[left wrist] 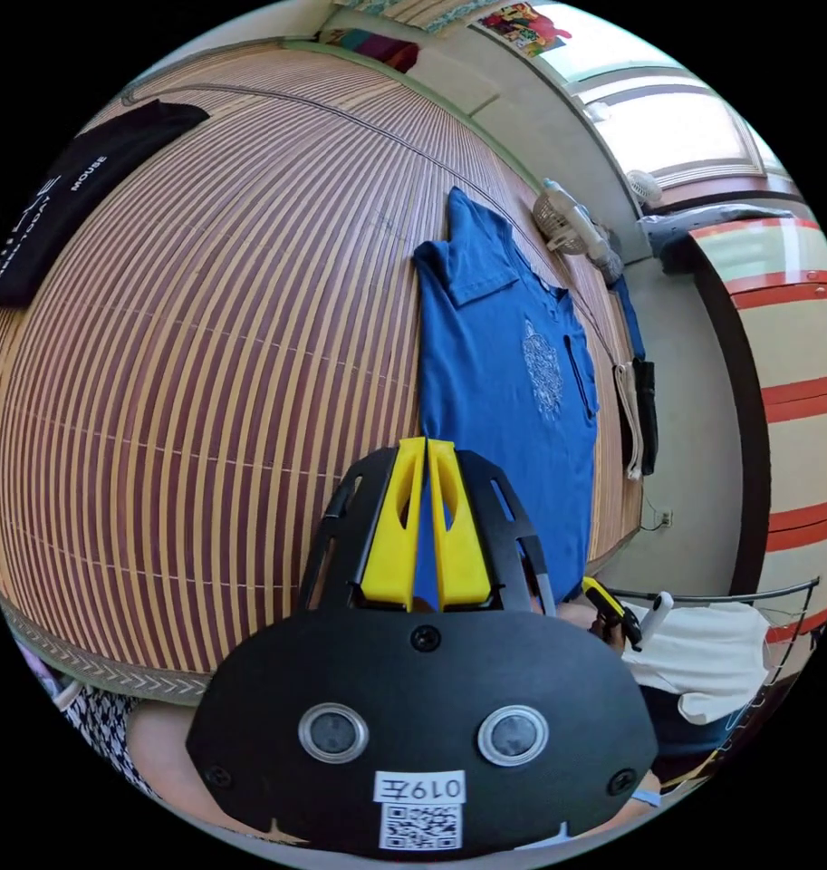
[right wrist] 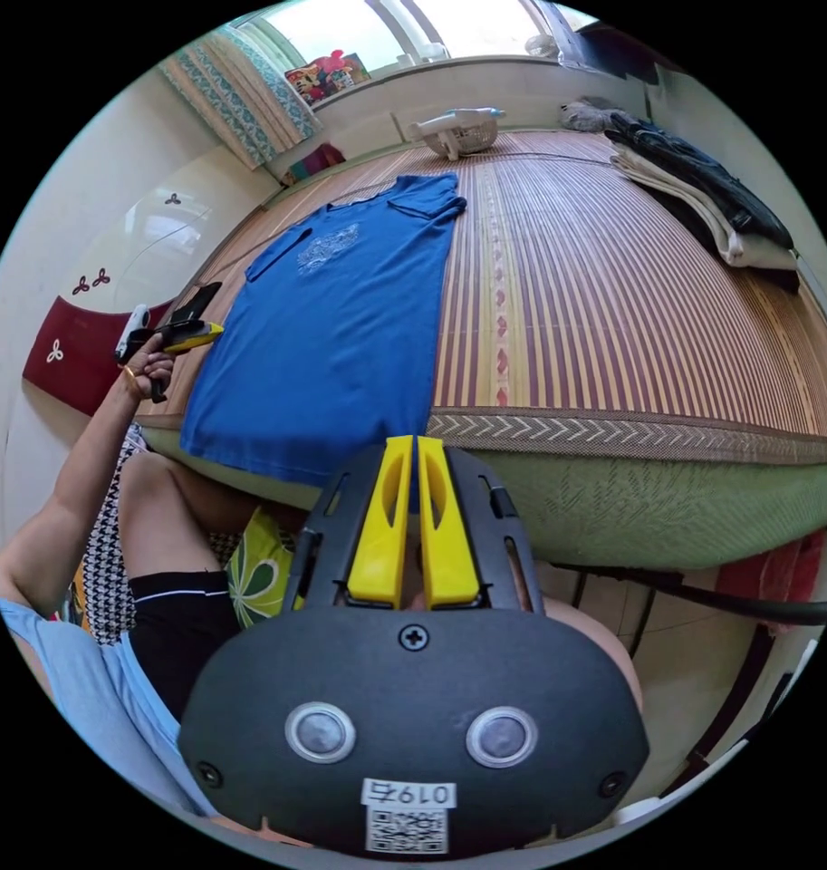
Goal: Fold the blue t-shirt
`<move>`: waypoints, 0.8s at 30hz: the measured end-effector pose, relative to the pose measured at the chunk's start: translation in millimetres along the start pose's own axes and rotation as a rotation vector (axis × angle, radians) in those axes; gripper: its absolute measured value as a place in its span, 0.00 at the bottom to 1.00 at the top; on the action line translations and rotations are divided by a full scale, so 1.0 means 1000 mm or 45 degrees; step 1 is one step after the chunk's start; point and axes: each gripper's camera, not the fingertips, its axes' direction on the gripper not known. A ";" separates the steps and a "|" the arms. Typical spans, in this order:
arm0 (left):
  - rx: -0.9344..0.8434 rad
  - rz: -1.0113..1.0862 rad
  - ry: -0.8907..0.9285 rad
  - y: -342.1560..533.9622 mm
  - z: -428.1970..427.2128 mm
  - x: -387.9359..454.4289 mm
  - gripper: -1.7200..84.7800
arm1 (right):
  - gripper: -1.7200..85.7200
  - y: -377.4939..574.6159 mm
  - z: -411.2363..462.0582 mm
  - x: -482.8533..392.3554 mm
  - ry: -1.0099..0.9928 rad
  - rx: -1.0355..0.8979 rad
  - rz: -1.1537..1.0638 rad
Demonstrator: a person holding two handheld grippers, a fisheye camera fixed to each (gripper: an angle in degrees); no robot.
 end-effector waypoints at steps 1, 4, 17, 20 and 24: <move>0.017 -0.004 -0.009 -0.006 -0.007 -0.006 0.03 | 0.01 0.003 -0.002 0.001 0.017 0.010 0.008; 0.018 0.005 -0.008 -0.018 -0.018 -0.019 0.03 | 0.01 0.008 -0.002 0.002 0.042 0.011 0.002; -0.036 0.088 0.120 -0.024 -0.053 -0.043 0.03 | 0.11 0.029 -0.012 0.022 -0.089 0.032 0.002; -0.087 0.134 0.062 -0.020 -0.048 -0.037 0.04 | 0.10 0.030 -0.009 0.026 -0.098 0.005 0.004; -0.115 0.157 -0.032 -0.018 -0.045 -0.033 0.03 | 0.03 0.030 -0.005 0.025 -0.044 -0.023 -0.011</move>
